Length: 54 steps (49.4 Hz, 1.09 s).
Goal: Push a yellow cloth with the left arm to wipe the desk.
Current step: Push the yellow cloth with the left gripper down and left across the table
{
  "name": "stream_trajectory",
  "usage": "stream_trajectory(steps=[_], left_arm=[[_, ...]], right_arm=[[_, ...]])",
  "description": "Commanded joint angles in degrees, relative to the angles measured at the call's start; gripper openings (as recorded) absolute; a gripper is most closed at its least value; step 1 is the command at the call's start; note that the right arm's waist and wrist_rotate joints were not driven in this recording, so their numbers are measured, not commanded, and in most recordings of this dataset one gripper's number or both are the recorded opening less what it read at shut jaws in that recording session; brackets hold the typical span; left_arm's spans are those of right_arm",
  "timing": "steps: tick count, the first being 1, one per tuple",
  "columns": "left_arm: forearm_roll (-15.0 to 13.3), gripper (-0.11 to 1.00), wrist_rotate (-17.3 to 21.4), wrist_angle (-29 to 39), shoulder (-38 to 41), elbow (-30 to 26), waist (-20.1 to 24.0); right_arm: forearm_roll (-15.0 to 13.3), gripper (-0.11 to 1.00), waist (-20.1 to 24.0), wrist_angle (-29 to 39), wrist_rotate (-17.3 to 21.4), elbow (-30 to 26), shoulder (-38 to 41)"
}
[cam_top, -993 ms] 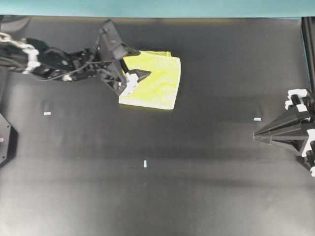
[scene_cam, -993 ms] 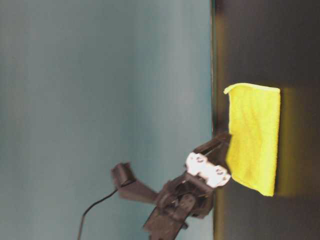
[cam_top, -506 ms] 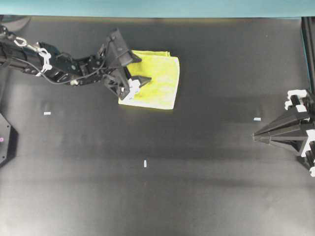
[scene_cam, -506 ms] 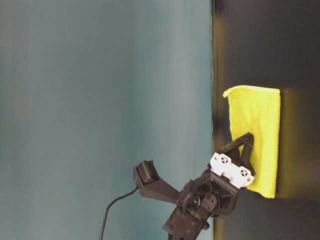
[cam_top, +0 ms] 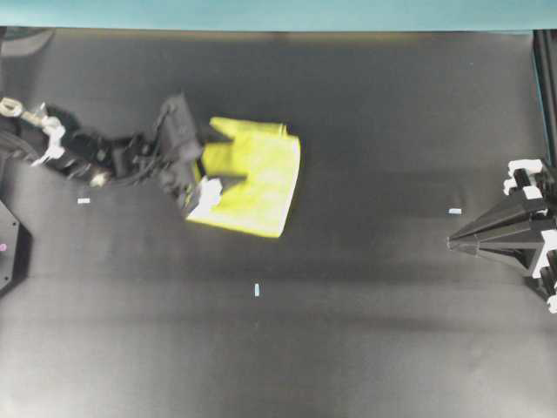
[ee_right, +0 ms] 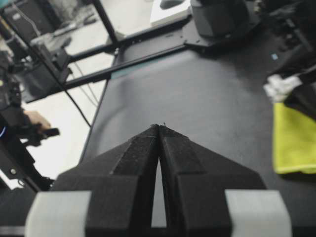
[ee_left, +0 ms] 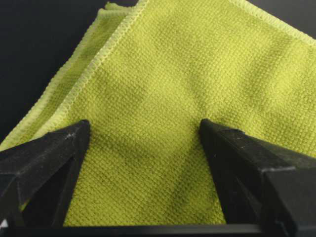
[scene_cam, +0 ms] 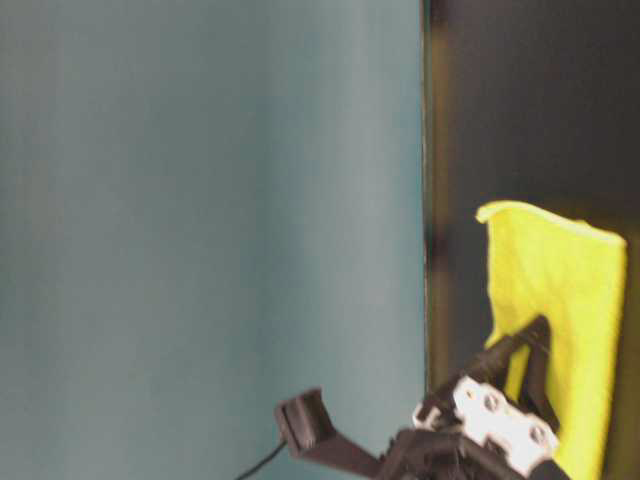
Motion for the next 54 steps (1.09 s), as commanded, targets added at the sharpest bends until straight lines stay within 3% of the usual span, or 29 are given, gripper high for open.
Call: stream_trajectory(steps=[1,23,54], left_arm=[[0.18,0.87,-0.26,0.00,-1.93,2.02,-3.16],[0.18,0.87,-4.66,0.35,-8.26,9.67,-15.21],[0.18,0.87,-4.75,5.45,-8.00,9.67,-32.70]], right_arm=[[0.09,0.00,0.00,-0.26,0.00,-0.35,0.18],[0.09,0.00,-0.09,-0.35,0.00,-0.35,0.18],[0.35,0.00,0.00,-0.44,-0.09,-0.26,0.18]])
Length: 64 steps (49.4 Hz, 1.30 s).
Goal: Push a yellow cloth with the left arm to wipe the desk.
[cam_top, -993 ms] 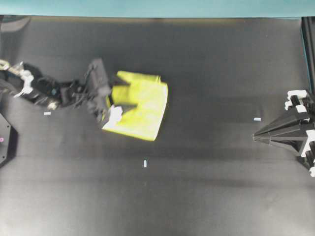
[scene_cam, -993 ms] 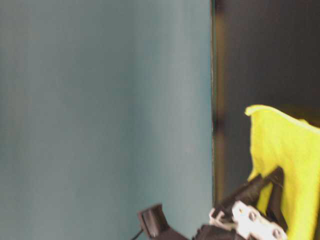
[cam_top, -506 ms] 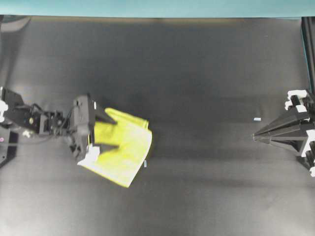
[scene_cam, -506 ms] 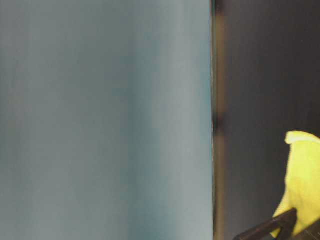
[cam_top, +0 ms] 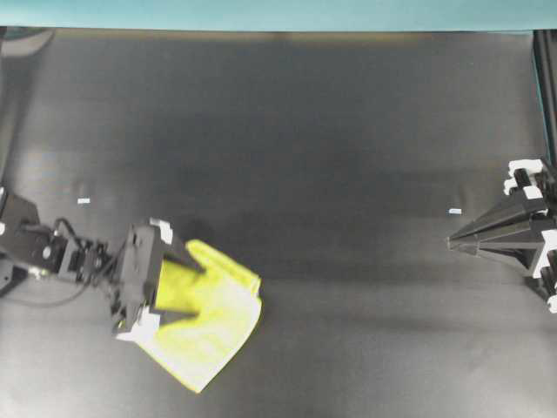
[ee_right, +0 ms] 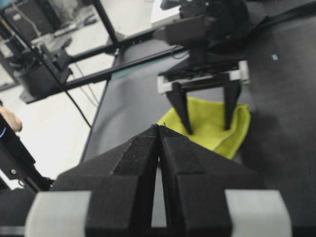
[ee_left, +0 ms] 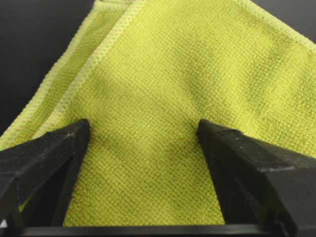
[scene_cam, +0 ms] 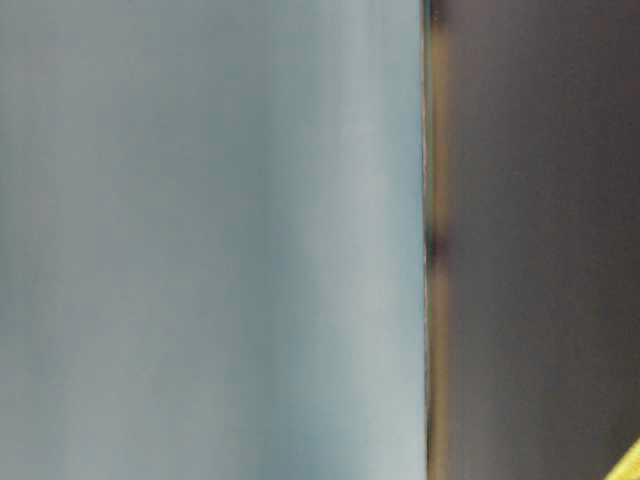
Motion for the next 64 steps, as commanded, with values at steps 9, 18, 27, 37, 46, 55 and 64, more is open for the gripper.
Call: stream_trajectory(steps=[9,18,27,37,46,55,64], left_arm=[[0.18,0.87,-0.35,1.23,0.26,-0.44,-7.29],[0.18,0.87,-0.35,1.23,0.35,-0.79,-10.28],[0.18,0.87,-0.18,1.23,0.26,-0.88,-10.63],[0.18,0.87,0.18,1.23,-0.18,-0.97,-10.55],[0.18,0.87,0.70,1.23,-3.43,-0.79,-10.63],[0.18,0.87,0.88,4.39,-8.17,-0.62,-10.55],[0.18,0.87,2.29,8.44,-13.10,-0.88,-10.63]], right_arm=[[0.35,0.00,0.00,-0.53,0.00,-0.26,0.26],[0.26,0.00,0.00,-0.44,0.00,-0.26,0.26],[0.35,0.00,0.00,-0.53,0.00,-0.26,0.26],[0.26,0.00,0.00,-0.53,0.00,-0.26,0.26],[0.35,0.00,0.00,-0.44,0.09,-0.26,0.26],[0.26,0.00,0.00,-0.35,0.09,-0.26,0.18],[0.35,0.00,0.00,-0.44,0.00,-0.26,0.18]])
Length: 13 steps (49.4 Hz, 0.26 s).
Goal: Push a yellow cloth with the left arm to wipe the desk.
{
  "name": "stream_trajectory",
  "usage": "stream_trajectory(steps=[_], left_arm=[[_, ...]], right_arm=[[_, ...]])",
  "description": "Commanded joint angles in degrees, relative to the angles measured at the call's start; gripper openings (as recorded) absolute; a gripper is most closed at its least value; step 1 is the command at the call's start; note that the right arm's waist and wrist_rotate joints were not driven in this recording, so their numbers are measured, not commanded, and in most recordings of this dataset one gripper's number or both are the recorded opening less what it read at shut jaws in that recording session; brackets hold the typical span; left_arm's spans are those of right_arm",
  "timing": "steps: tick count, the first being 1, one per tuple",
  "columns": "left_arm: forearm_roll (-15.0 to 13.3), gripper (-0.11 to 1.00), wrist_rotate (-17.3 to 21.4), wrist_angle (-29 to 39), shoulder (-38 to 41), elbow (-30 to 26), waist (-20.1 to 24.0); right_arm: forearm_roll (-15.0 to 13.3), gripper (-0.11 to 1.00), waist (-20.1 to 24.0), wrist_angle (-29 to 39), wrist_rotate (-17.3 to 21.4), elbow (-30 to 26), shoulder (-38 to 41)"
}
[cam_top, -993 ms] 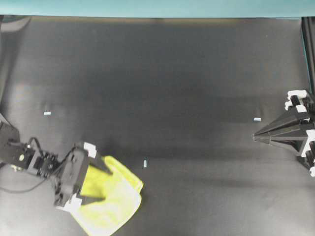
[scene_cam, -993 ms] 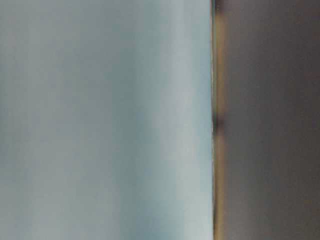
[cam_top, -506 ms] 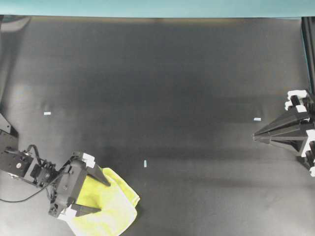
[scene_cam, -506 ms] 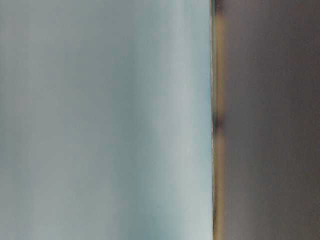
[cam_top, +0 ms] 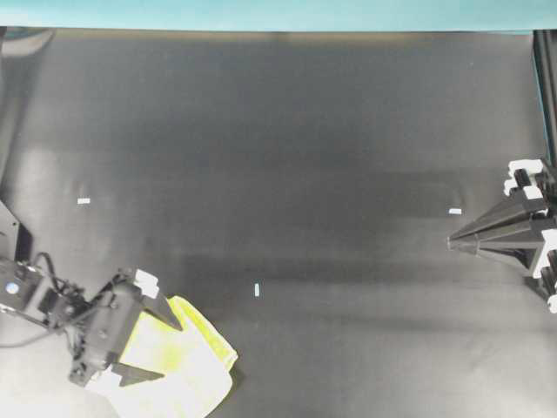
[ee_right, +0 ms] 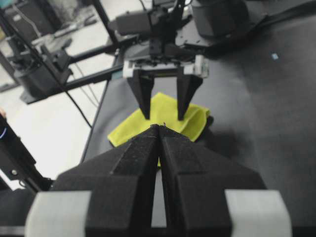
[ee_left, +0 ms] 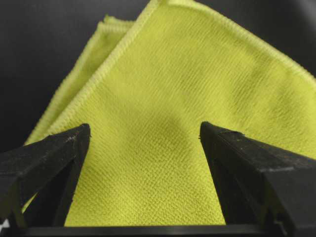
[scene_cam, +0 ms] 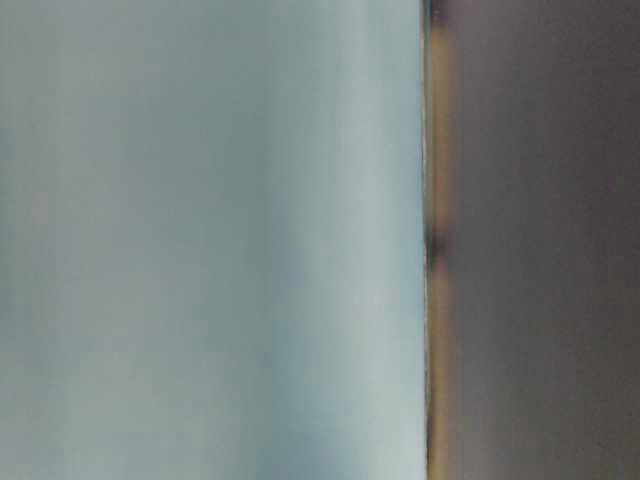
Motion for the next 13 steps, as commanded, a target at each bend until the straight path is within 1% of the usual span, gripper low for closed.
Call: stream_trajectory(steps=[1,13], left_arm=[[0.26,0.87,0.44,1.23,-3.16,-0.62,-0.18],[0.26,0.87,0.88,2.99,-9.84,0.62,-0.18]], right_arm=[[0.18,0.00,0.00,-0.62,0.00,-0.35,0.26],[0.09,0.00,0.09,-0.44,0.09,-0.35,0.35]])
